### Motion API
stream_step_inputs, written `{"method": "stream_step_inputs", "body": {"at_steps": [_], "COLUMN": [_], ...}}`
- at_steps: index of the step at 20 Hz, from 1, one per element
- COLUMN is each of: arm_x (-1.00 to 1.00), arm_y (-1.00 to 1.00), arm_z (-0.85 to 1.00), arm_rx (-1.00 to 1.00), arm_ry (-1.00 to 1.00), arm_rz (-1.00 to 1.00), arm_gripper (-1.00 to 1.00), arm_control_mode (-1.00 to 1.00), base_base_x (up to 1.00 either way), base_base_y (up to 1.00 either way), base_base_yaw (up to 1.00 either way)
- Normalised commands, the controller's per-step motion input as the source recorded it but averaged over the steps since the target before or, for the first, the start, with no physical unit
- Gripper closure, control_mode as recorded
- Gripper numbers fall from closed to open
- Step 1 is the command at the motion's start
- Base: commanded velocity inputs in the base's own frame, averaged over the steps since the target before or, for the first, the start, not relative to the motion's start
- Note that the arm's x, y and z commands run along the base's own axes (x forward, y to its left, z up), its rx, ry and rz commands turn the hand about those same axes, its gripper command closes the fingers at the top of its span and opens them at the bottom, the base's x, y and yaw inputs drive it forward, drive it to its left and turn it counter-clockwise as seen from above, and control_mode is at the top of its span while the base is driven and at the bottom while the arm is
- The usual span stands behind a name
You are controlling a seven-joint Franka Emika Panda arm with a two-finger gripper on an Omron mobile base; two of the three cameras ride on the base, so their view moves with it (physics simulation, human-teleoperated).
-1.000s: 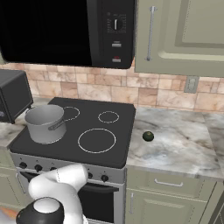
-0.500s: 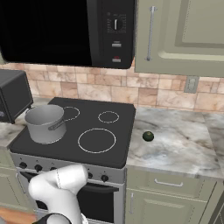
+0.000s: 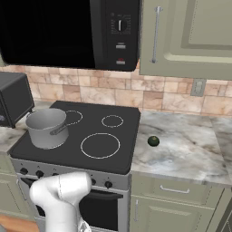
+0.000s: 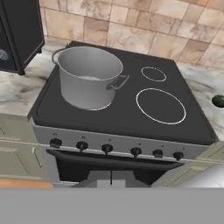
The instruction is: Turn on the burner for the pot on the stove. Wait thirty seconds for the pot to heat up. Then add the squash to the pot.
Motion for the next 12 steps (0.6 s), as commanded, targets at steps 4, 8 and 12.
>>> {"method": "stream_step_inputs", "body": {"at_steps": [4, 8, 12], "arm_x": [-0.01, 0.00, 0.00], "arm_y": [-0.48, -0.63, -0.71], "arm_z": [0.22, 0.01, -0.06], "arm_rx": [0.11, 0.09, 0.04], "arm_ry": [0.34, 0.24, 0.02], "arm_rz": [0.00, 0.01, 0.08], "arm_gripper": [1.00, 1.00, 1.00], "arm_control_mode": [-1.00, -1.00, -1.00], "base_base_x": [0.00, 0.00, 0.00], "base_base_y": [0.00, 0.00, 0.00], "base_base_yaw": [0.00, 0.00, 0.00]}}
